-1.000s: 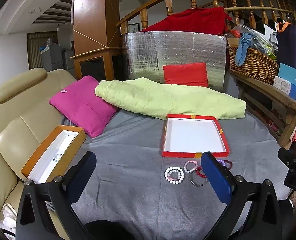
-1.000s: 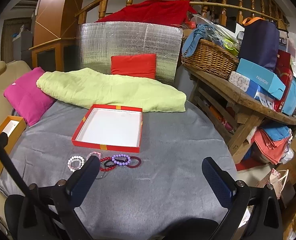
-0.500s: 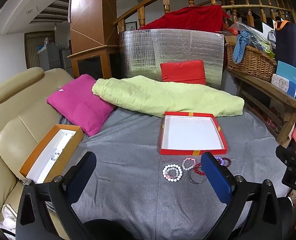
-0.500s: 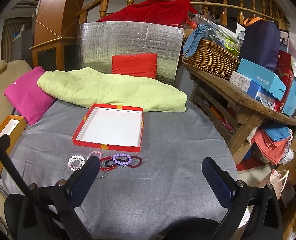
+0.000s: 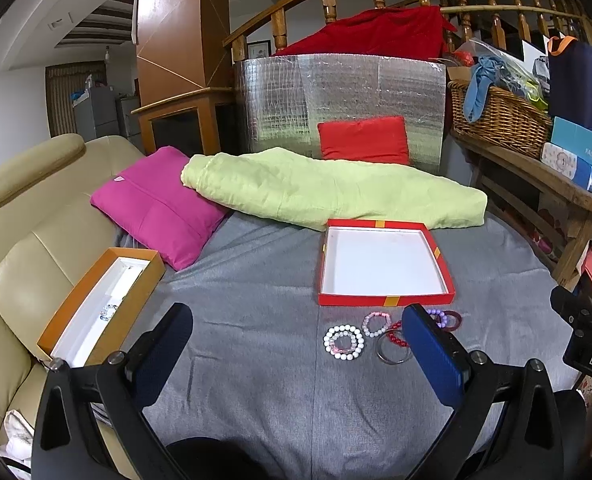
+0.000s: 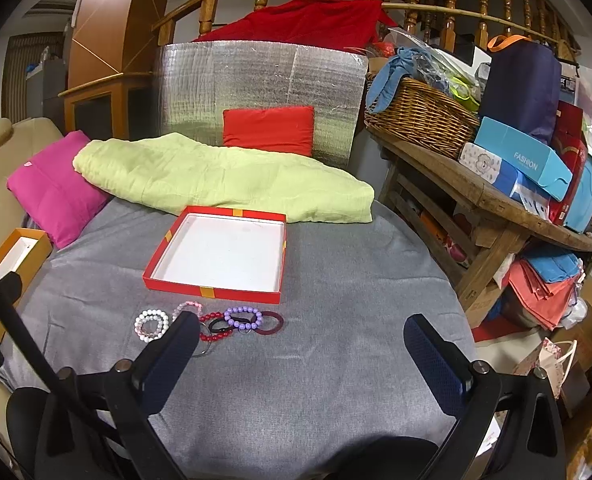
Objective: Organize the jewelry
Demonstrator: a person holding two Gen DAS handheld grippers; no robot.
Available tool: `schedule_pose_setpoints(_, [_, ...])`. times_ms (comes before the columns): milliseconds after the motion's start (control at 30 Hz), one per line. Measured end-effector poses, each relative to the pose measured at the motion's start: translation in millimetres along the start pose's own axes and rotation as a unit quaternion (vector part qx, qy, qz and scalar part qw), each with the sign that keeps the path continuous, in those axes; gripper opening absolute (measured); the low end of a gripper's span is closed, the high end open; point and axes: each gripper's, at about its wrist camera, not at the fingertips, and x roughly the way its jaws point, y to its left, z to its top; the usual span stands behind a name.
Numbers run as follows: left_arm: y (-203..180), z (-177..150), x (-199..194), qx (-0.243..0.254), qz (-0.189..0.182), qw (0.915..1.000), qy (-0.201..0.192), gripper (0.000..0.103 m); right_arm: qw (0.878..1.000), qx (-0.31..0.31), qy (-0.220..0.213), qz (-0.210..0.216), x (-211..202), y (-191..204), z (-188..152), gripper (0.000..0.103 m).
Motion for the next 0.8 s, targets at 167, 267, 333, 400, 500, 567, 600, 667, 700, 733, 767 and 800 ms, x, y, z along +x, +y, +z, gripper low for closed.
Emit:
schedule_pose_setpoints(167, [0.3,-1.7,2.9,0.000,-0.001,1.0000,0.001,0.103,1.000,-0.001,0.002,-0.001,2.3,-0.3,-0.8,0.103])
schedule_pose_setpoints(267, [0.2,-2.5,5.6,0.004,0.002,1.0000,0.005,0.103,1.000,-0.002,0.003,-0.002,4.5,-0.6,-1.0,0.103])
schedule_pose_setpoints(333, [-0.1,-3.0,7.7,0.007,0.002,0.9999,0.008,0.103,1.000,-0.003,0.004,-0.002,5.7,0.0,-1.4,0.103])
schedule_pose_setpoints(400, [-0.6,-2.5,9.2,0.006,0.002,0.9999,0.012,0.103,1.000,-0.004,0.005,-0.003,7.7,0.8,-0.9,0.103])
schedule_pose_setpoints(500, [0.7,-2.1,14.0,0.008,0.003,0.9999,0.014,0.103,1.000,-0.007,0.008,-0.005,11.0,3.1,-0.2,0.103])
schedule_pose_setpoints(567, [1.5,-2.6,17.0,0.007,0.003,0.9998,0.017,0.103,1.000,-0.008,0.009,-0.006,13.4,3.8,-0.1,0.103])
schedule_pose_setpoints(600, [2.0,-2.8,18.4,0.009,0.005,0.9998,0.020,0.103,1.000,-0.008,0.010,-0.007,14.7,4.6,0.1,0.103])
schedule_pose_setpoints(667, [2.9,-3.2,22.4,0.009,0.006,0.9997,0.021,0.103,1.000,-0.009,0.012,-0.008,17.7,5.6,0.4,0.103])
schedule_pose_setpoints(700, [3.3,-3.6,24.6,0.009,0.006,0.9997,0.022,0.103,1.000,-0.010,0.014,-0.009,19.8,6.1,0.3,0.103])
schedule_pose_setpoints(733, [4.0,-4.2,28.3,0.009,0.006,0.9997,0.023,0.103,1.000,-0.010,0.015,-0.009,22.0,6.7,0.4,0.103])
schedule_pose_setpoints(767, [5.1,-4.7,32.1,0.010,0.006,0.9996,0.026,0.103,1.000,-0.011,0.017,-0.009,24.9,6.9,0.2,0.103])
schedule_pose_setpoints(800, [6.4,-6.1,36.1,0.011,0.007,0.9995,0.030,0.103,1.000,-0.011,0.020,-0.007,28.7,7.0,0.3,0.103])
